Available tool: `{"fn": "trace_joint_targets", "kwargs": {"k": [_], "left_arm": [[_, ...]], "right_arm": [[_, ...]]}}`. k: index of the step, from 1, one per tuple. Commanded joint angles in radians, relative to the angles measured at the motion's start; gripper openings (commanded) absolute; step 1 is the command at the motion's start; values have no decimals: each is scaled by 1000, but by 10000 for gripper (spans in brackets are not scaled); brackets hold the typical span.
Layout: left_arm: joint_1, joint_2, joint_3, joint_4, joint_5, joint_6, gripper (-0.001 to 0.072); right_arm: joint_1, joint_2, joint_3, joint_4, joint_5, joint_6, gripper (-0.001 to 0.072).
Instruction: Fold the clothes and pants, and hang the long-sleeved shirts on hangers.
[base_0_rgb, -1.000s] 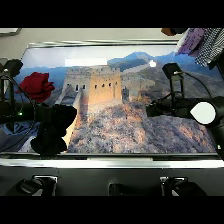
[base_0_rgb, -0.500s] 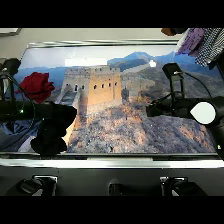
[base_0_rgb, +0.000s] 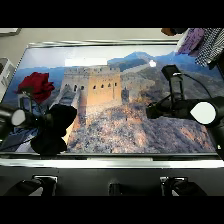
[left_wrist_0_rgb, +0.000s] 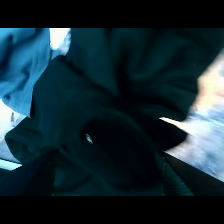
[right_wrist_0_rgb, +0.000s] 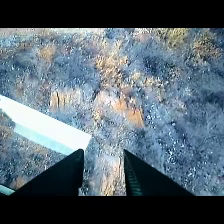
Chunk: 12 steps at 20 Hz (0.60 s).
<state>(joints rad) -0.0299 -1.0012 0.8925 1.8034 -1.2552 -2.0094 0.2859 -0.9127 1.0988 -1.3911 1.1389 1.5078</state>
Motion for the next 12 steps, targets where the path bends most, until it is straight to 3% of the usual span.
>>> {"fn": "trace_joint_targets", "kwargs": {"k": [1,6,7,8,9,10,12], "left_arm": [[66,-64,-121,11,178,-45,720],[72,-178,-132,-129,385,-41,720],[72,-205,-132,-180,402,-40,665],[72,-223,-131,-231,404,-27,454],[72,-232,-130,-301,404,21,100],[69,-230,-129,-380,412,93,20],[41,-227,-107,-548,413,245,19]], "right_arm": [[1,0,1,4,33,0,313],[1,0,1,3,41,32,314],[1,0,1,3,41,50,315],[1,0,1,3,41,62,315],[1,0,1,3,42,79,318],[1,0,1,3,42,98,322],[1,0,1,3,44,126,321]]}}
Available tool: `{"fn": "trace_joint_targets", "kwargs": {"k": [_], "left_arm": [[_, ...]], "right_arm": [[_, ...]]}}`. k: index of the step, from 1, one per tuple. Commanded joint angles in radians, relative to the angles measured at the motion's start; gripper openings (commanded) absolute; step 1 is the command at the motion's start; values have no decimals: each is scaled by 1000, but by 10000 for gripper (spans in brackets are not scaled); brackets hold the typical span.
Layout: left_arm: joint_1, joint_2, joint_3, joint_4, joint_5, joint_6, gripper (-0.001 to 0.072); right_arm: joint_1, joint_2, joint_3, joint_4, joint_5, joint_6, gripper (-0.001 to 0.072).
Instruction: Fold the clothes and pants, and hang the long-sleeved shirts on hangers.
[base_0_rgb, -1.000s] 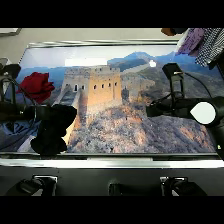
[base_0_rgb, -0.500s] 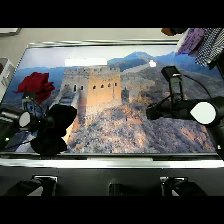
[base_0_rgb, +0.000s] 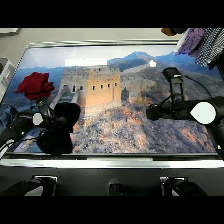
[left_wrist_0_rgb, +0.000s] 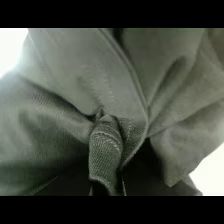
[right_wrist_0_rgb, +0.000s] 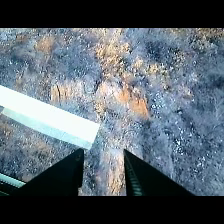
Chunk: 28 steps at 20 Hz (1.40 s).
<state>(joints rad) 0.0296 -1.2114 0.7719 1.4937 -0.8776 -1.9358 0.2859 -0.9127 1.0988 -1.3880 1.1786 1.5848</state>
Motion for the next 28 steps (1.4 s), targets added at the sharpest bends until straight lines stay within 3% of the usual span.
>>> {"fn": "trace_joint_targets", "kwargs": {"k": [1,3,6,9,12,14,15,16,17,18,19,22,23,26,28], "left_arm": [[-51,-17,38,-327,34,238,19],[-148,-19,106,-450,47,288,19],[-341,-44,224,-548,123,285,18],[-505,-152,336,-552,161,201,18],[-573,-294,383,-552,161,119,18],[-566,-346,386,-552,155,84,26],[-548,-349,386,-551,142,84,169],[-519,-341,386,-551,111,84,376],[-474,-322,389,-544,55,85,513],[-424,-294,389,-527,-10,89,549],[-365,-253,388,-482,-91,99,549],[-211,-80,336,-237,-295,104,548],[-167,-16,282,-217,-317,119,548],[-77,149,49,-359,-275,230,548],[-80,191,-107,-513,-202,313,548]], "right_arm": [[1,1,1,-1,11,63,320],[1,3,1,-4,47,66,319],[1,31,1,-72,120,107,319],[1,85,1,-200,175,172,318],[1,146,1,-302,202,193,319],[1,172,1,-347,213,193,319],[1,178,1,-361,212,193,319],[-4,179,1,-364,209,196,320],[-4,178,1,-380,202,214,321],[-4,178,1,-392,195,248,344],[-4,178,1,-417,196,292,417],[-11,177,1,-483,201,396,415],[-45,174,1,-447,202,413,415],[-236,151,1,-237,174,377,378],[-388,113,0,5,170,244,424]]}}
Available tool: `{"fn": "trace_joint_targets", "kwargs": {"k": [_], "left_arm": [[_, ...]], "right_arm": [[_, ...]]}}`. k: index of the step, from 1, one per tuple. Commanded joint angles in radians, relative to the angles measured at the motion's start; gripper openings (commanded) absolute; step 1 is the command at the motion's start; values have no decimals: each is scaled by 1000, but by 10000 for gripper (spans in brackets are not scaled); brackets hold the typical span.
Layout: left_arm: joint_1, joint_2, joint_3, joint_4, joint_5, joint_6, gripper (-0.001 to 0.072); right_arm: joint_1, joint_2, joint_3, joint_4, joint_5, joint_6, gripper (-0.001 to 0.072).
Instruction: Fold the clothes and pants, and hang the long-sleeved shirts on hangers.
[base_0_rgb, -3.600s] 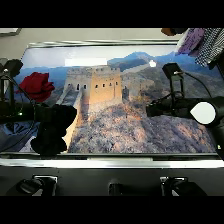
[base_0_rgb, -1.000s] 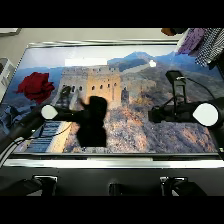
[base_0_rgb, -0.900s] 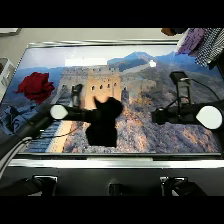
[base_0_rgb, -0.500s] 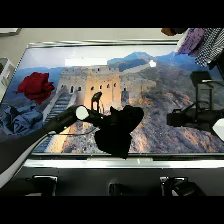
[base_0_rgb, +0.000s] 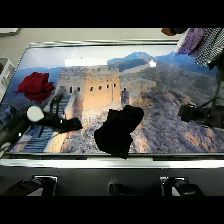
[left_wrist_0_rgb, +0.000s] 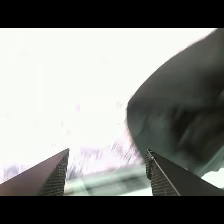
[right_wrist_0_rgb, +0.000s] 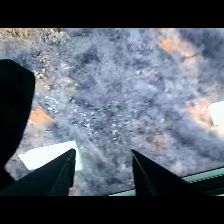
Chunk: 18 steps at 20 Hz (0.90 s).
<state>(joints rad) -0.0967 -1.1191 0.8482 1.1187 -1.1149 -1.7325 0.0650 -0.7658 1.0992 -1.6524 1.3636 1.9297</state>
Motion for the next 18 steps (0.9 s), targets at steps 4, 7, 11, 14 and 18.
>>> {"fn": "trace_joint_targets", "kwargs": {"k": [4,7,11,14,18], "left_arm": [[-24,68,-370,-409,222,251,547],[-91,10,-387,-493,294,298,543],[-153,-83,-381,-583,354,312,543],[-179,-110,-380,-621,412,314,543],[-225,-121,-380,-679,500,313,526]], "right_arm": [[-344,-100,0,577,16,-271,476],[-349,-102,0,587,13,-273,475],[-349,-101,0,594,27,-273,474],[-349,-101,0,598,26,-265,475],[-348,-101,0,625,20,-266,475]]}}
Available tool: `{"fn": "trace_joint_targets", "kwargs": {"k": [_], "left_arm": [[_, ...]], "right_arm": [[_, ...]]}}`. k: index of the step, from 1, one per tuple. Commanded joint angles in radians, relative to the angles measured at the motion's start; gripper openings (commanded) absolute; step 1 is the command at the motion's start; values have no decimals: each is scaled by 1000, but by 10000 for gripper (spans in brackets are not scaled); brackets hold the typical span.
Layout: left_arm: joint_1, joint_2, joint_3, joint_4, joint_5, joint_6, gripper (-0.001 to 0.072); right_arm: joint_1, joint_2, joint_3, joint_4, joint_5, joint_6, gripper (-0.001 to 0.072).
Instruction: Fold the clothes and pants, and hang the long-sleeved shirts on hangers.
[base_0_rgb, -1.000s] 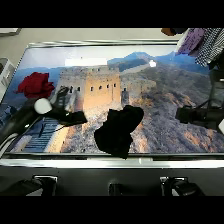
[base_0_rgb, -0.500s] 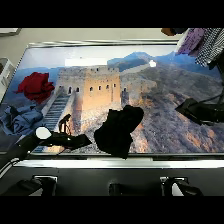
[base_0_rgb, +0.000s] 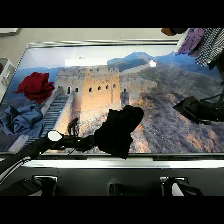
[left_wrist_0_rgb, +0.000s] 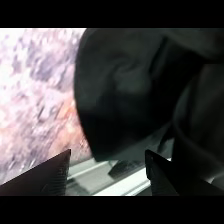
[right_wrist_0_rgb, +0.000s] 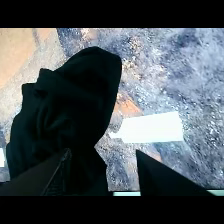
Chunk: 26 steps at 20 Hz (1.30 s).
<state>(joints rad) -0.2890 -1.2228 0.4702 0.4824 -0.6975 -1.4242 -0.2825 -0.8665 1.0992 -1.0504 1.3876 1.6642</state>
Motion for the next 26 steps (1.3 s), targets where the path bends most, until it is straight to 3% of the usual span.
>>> {"fn": "trace_joint_targets", "kwargs": {"k": [1,2,4,5,6,7,8,9,15,20,22,25,26], "left_arm": [[-44,-23,-2,-46,89,4,464],[-55,-30,-2,-47,89,4,348],[-69,-43,-2,-49,89,4,313],[-69,-46,-2,-50,89,3,275],[-68,-45,-2,-50,89,4,102],[-68,-45,1,-49,91,4,20],[-68,-45,5,-49,93,4,20],[-68,-45,8,-49,97,4,19],[-66,-45,16,-49,101,3,19],[-66,-45,16,-49,102,-12,19],[-66,-45,16,-49,104,-26,19],[-66,-45,16,-49,105,-26,19],[-66,-45,16,-49,108,-26,19]], "right_arm": [[-1,0,0,25,-13,0,475],[-1,0,0,25,-31,9,475],[-1,-6,0,17,-92,117,480],[-1,-18,0,15,-129,180,520],[-1,-41,0,15,-158,215,539],[-1,-75,0,19,-169,232,539],[-1,-126,0,25,-168,231,549],[-1,-179,0,28,-166,208,603],[4,-517,0,296,-243,-162,602],[117,-693,0,342,-329,-291,570],[182,-725,0,340,-373,-296,560],[241,-742,0,331,-457,-295,500],[250,-746,0,331,-473,-293,432]]}}
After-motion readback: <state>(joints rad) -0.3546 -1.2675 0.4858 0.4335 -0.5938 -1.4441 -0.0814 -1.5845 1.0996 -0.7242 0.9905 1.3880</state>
